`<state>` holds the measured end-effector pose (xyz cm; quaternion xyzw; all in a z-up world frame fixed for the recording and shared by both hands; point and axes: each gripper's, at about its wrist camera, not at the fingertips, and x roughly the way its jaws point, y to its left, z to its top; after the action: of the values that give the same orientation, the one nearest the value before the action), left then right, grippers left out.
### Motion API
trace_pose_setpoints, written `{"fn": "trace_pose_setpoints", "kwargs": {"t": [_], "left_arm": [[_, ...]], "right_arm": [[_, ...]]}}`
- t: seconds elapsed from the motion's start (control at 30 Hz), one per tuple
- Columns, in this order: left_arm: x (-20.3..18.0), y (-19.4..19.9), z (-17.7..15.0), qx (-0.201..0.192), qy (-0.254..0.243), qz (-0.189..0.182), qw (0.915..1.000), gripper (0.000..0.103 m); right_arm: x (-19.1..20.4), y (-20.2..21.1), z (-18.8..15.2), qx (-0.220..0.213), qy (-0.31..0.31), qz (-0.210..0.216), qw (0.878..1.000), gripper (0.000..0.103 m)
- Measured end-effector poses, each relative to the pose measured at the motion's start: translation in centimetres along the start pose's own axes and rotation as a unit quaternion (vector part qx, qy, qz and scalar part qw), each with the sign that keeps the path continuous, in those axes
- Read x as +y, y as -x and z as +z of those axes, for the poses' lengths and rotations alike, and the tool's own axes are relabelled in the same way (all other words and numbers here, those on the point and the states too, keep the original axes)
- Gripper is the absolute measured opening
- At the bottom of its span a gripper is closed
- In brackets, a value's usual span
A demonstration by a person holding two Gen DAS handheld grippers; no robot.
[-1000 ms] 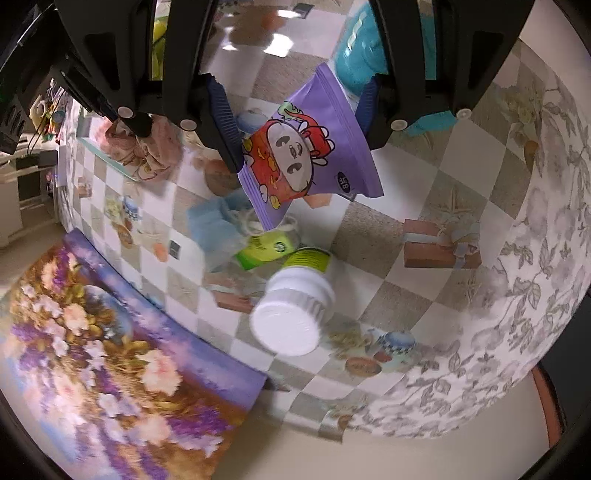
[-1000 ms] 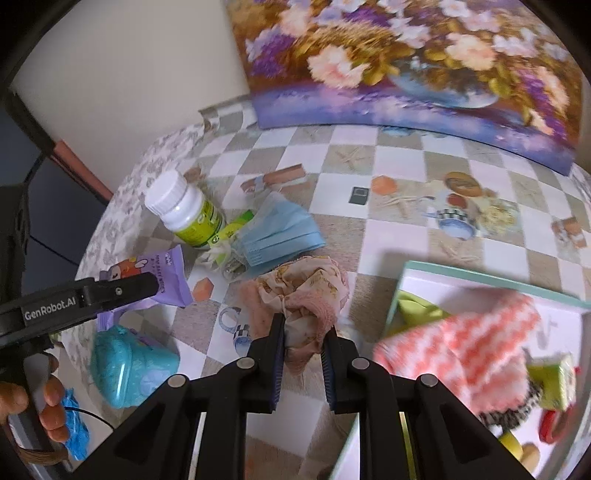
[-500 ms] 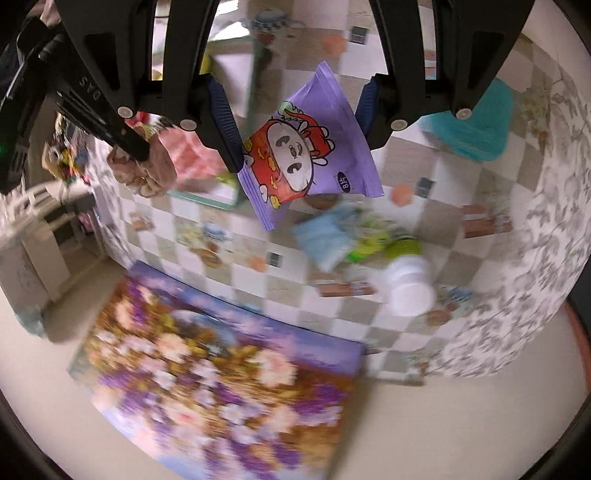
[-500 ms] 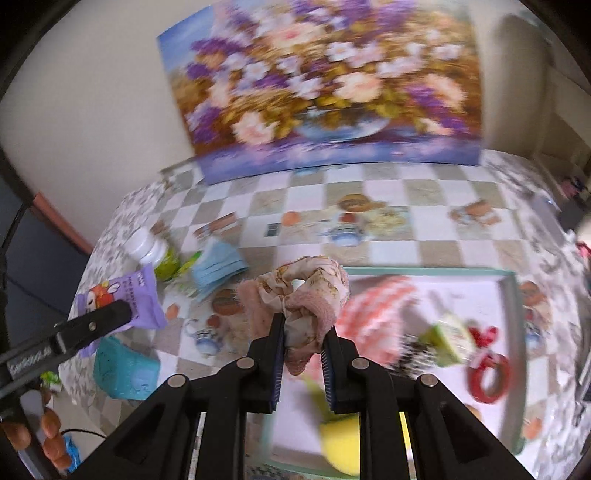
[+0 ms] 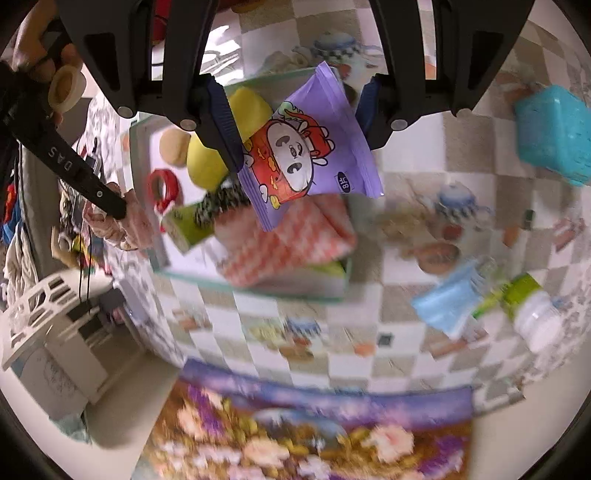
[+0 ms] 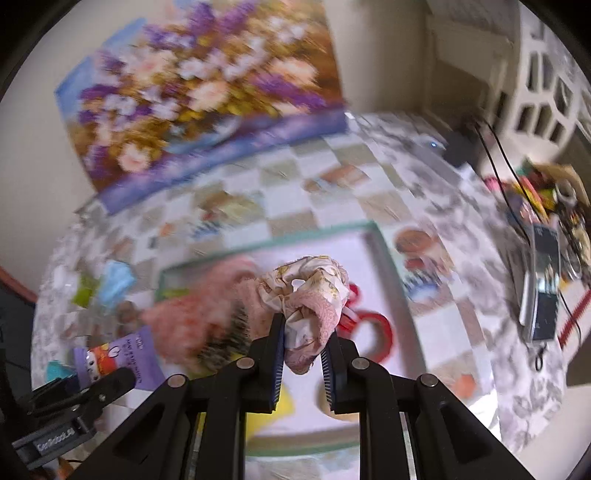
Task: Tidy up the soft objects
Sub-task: 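Lift the purple bag and floral cloth and carry both over the tray, then open both grippers to drop the bag and cloth into the tray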
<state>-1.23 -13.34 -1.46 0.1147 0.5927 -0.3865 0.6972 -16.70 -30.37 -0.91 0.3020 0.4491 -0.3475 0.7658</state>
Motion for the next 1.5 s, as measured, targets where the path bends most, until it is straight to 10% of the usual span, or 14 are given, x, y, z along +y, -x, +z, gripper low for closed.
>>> {"fn": "trace_pose_setpoints", "kwargs": {"t": [0.8, 0.93, 1.5], "left_arm": [[1.0, -5.4, -1.2, 0.088, 0.046, -0.021, 0.9948, 0.060], [0.7, -4.8, -1.0, 0.086, 0.038, -0.023, 0.9953, 0.069], [2.0, 0.0, 0.8, 0.018, 0.041, -0.022, 0.9988, 0.090]], "right_arm": [[-1.3, -4.5, -1.3, 0.083, -0.020, -0.007, 0.996, 0.022], [-1.1, -3.8, -0.9, 0.074, -0.017, -0.013, 0.997, 0.060], [-0.4, -1.4, 0.1, 0.028, -0.004, -0.014, 0.999, 0.063]]}}
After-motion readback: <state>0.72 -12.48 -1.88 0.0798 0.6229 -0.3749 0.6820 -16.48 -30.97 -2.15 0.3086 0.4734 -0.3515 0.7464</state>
